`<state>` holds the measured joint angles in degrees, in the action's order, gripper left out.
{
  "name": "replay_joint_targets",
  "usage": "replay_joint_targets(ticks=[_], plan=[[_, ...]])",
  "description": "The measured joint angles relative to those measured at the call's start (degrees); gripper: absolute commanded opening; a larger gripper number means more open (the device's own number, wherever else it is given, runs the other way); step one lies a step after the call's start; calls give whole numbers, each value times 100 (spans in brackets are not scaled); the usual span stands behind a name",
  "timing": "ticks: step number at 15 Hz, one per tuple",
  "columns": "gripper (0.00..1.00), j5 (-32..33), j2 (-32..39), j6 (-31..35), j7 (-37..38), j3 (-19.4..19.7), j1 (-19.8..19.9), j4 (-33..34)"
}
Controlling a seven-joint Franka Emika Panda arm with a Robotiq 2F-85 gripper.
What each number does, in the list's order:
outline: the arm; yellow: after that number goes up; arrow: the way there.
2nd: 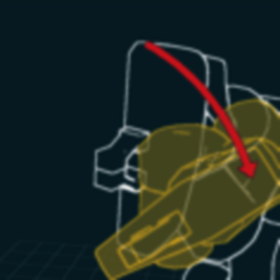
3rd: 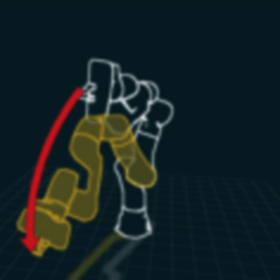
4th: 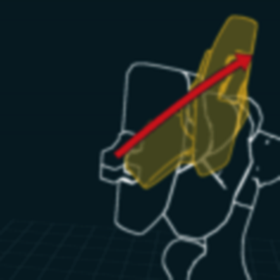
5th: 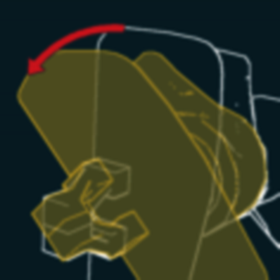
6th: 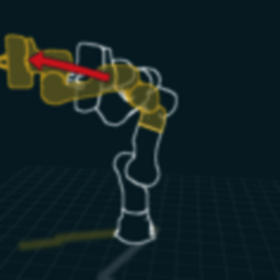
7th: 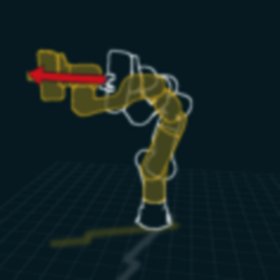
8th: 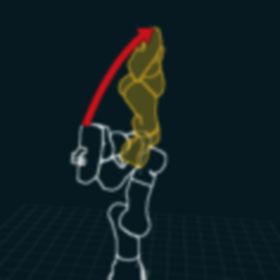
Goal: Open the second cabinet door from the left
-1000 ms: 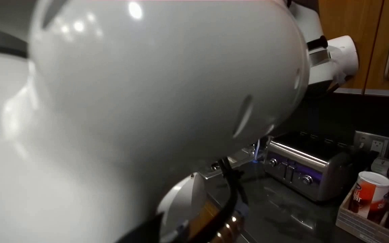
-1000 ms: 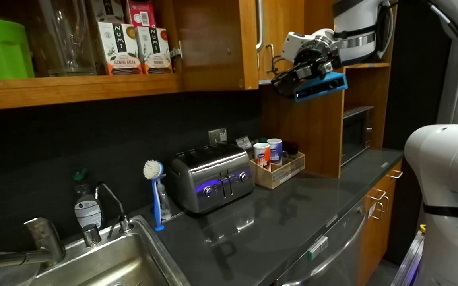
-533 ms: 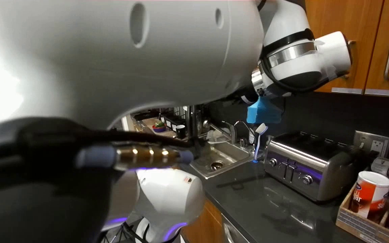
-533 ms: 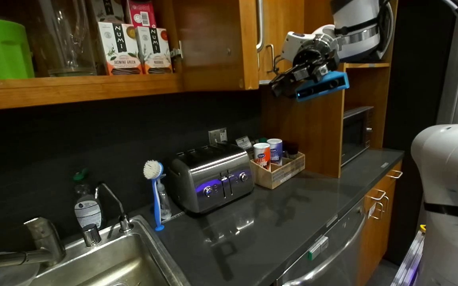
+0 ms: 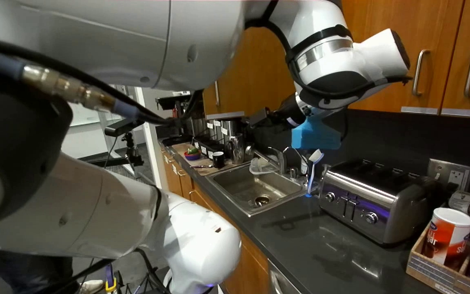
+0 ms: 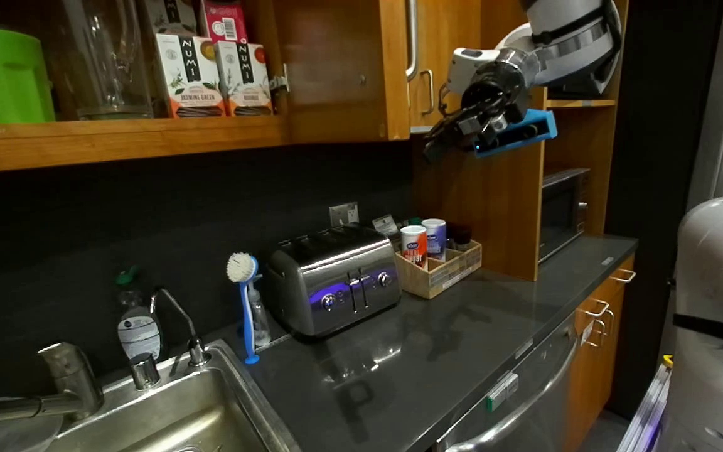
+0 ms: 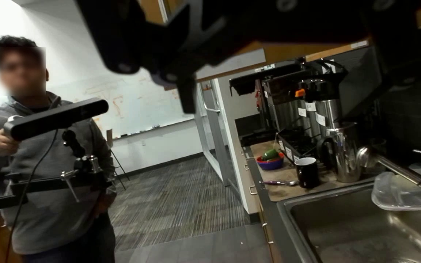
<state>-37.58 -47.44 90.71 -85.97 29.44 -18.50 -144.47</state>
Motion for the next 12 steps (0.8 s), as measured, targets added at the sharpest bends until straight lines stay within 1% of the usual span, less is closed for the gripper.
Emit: replay_joint_targets(ticks=[3, 6, 9, 12], plan=[[100, -57, 111, 6, -69, -555, 693, -60], [100, -57, 156, 14, -71, -970, 1206, -111], [100, -47, 181, 76, -60, -1263, 1563, -169], [100, -28, 216, 235, -44, -1448, 1794, -230]])
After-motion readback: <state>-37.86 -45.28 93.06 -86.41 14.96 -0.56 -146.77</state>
